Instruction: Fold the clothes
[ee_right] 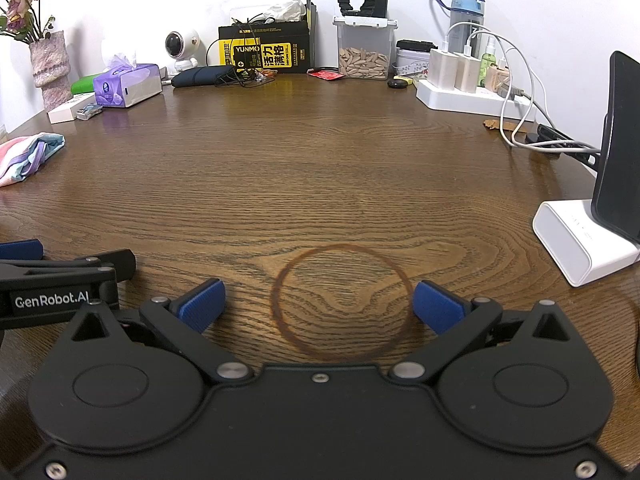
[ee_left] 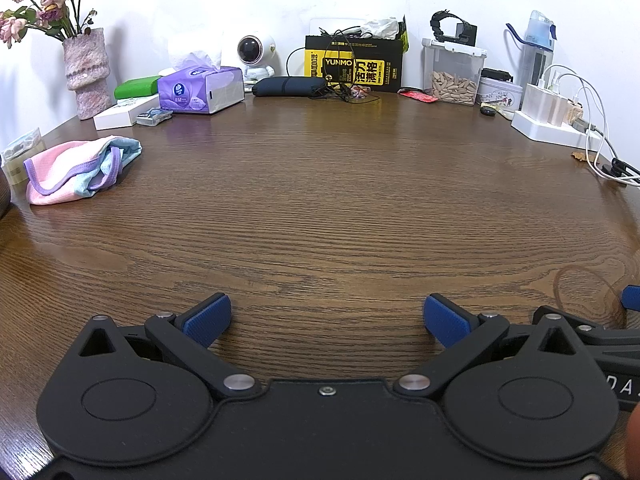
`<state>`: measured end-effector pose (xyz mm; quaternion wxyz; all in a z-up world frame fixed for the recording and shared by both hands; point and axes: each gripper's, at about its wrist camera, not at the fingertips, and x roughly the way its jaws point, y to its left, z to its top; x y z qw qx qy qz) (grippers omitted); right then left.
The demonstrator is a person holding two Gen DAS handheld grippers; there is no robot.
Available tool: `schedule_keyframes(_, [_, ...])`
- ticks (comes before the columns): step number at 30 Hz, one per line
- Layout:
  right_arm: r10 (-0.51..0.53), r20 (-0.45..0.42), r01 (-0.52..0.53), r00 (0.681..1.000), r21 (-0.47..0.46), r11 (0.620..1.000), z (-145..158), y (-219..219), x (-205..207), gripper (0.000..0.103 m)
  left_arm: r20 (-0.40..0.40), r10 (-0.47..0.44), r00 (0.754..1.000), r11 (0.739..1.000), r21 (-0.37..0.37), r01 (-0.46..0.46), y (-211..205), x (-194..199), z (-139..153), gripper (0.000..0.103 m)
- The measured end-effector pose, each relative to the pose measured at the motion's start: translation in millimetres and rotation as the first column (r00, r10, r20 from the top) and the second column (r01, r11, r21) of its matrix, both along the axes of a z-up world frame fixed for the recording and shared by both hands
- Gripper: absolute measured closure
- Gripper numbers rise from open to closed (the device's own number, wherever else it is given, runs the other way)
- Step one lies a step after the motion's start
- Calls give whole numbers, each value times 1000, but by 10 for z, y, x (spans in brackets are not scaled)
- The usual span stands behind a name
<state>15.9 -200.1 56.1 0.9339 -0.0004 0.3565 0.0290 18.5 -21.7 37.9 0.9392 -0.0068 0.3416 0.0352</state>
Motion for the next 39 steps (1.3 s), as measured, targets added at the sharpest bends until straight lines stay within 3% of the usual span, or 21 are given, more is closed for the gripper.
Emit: schedule_keyframes(39, [1, 0, -1, 1000, -4, 1000, 4, 1, 1, 0, 0, -4, 1000, 1000, -4, 4, 13, 27, 0, 0])
